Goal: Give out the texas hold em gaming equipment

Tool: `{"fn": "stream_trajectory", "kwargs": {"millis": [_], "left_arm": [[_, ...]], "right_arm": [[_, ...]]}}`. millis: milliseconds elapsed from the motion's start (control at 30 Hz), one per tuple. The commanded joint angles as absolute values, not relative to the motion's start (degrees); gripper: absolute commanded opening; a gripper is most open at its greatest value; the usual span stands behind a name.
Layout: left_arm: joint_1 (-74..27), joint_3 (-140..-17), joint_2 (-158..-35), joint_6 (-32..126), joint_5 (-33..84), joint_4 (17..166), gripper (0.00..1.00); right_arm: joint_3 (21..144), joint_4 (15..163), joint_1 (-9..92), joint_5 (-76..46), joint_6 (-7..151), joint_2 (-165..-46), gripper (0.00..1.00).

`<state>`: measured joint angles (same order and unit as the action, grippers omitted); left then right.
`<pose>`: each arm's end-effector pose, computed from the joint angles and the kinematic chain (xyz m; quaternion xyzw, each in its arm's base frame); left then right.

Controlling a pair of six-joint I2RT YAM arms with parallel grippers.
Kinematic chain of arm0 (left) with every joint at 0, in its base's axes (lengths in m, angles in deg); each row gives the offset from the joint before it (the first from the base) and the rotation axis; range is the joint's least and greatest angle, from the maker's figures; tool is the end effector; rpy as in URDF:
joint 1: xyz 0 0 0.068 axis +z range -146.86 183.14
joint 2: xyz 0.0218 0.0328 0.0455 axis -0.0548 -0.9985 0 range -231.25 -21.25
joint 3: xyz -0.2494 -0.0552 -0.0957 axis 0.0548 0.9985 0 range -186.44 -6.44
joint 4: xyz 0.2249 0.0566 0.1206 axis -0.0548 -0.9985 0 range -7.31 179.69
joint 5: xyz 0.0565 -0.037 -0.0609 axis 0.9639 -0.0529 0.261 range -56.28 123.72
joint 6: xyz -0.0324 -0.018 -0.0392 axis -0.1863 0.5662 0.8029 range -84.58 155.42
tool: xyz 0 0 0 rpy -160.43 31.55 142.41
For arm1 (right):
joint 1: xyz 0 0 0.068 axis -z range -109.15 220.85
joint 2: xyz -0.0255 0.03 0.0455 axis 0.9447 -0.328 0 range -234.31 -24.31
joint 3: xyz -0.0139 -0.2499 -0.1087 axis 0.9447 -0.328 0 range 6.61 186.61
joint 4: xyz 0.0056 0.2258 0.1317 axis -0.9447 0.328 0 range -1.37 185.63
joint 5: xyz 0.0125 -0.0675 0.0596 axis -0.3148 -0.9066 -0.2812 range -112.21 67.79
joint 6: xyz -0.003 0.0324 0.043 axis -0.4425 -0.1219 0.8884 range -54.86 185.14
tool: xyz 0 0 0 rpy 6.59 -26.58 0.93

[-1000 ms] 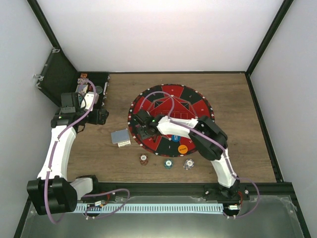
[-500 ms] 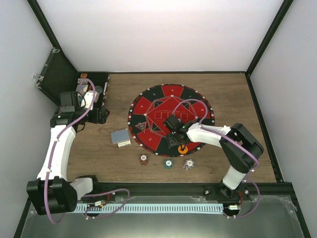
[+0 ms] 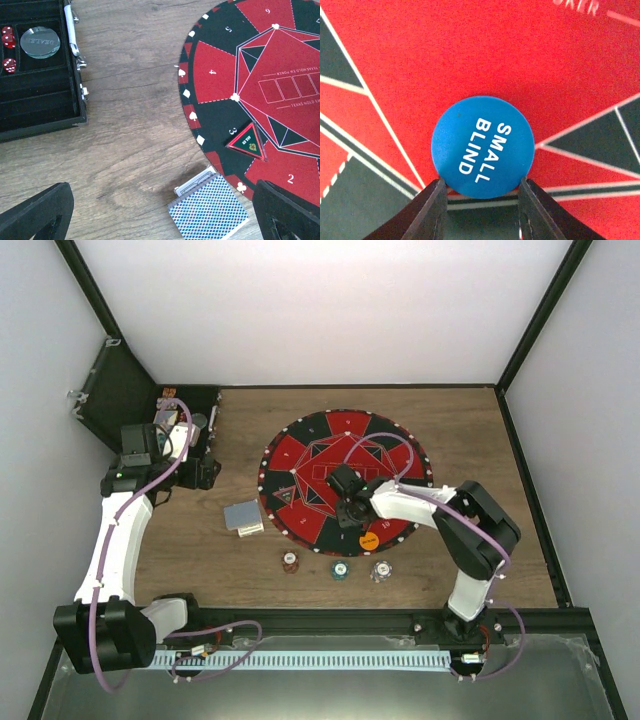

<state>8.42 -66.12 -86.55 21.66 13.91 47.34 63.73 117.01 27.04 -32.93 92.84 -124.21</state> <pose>0.2314 0.0094 0.3091 0.1295 0.9125 -0.0999 0.3750 0.2364 0.2175 0.1482 -0.1225 0.9746 0.0204 0.1861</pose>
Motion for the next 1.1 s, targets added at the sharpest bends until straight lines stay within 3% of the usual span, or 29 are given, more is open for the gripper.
{"fn": "stream_trajectory", "kwargs": {"millis": [0,233,767,900,1067], "left_arm": [[8.8,-67.3,-85.8,21.5,13.4,46.7,1.00],[8.8,-67.1,-86.1,21.2,13.5,46.5,1.00],[8.8,-67.7,-87.5,20.5,13.5,45.0,1.00],[8.8,-67.8,-87.8,21.0,12.4,45.0,1.00],[8.8,-67.8,-87.3,21.1,12.1,45.1,1.00]], "right_arm": [[67.4,114.4,30.1,-35.3,91.1,-129.9,0.39],[78.9,112.0,35.8,-35.7,86.9,-140.4,0.34],[124.5,125.2,42.5,-36.1,80.8,-168.4,0.32],[118.3,123.5,42.1,-36.7,80.7,-161.4,0.56],[105.4,121.4,40.5,-37.1,80.9,-148.5,0.68]]}}
